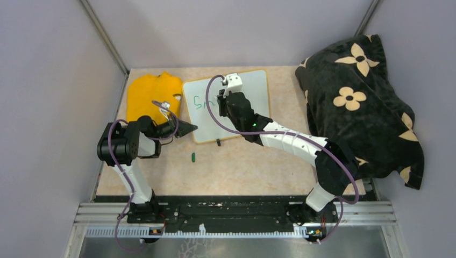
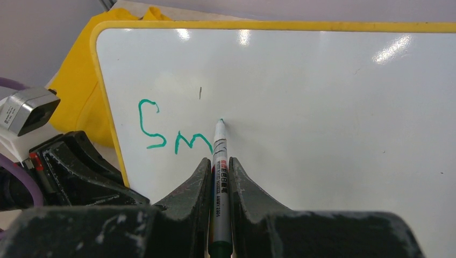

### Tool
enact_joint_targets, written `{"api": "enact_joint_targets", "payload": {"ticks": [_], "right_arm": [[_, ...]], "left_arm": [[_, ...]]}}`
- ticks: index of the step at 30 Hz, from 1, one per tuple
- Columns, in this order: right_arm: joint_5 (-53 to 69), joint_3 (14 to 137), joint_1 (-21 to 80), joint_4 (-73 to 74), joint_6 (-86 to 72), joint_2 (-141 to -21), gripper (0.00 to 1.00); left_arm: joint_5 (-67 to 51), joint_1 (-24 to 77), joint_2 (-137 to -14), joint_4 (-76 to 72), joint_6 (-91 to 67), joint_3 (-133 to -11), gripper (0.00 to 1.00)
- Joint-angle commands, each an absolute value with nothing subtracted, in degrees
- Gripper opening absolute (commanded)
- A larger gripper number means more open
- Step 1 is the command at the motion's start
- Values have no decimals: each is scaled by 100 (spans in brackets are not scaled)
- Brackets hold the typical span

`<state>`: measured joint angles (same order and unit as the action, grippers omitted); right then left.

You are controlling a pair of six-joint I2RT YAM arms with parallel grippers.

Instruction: Write a sentence on the whiteboard

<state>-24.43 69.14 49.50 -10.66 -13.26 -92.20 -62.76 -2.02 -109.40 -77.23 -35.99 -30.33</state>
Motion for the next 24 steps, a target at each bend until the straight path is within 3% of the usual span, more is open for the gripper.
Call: {"api": "enact_joint_targets", "payload": {"ticks": [1,24], "right_arm": [[-2614,7134,4886,-1126,-1337,-9223,0],[-2260,6862,4939,-1242,-1415,-8632,0]], "left_arm": [[-6114,-211,-11074,-7621,-3515,-3085,0],[-6108,-209,-11074,-7611,-3516,-3094,0]]}}
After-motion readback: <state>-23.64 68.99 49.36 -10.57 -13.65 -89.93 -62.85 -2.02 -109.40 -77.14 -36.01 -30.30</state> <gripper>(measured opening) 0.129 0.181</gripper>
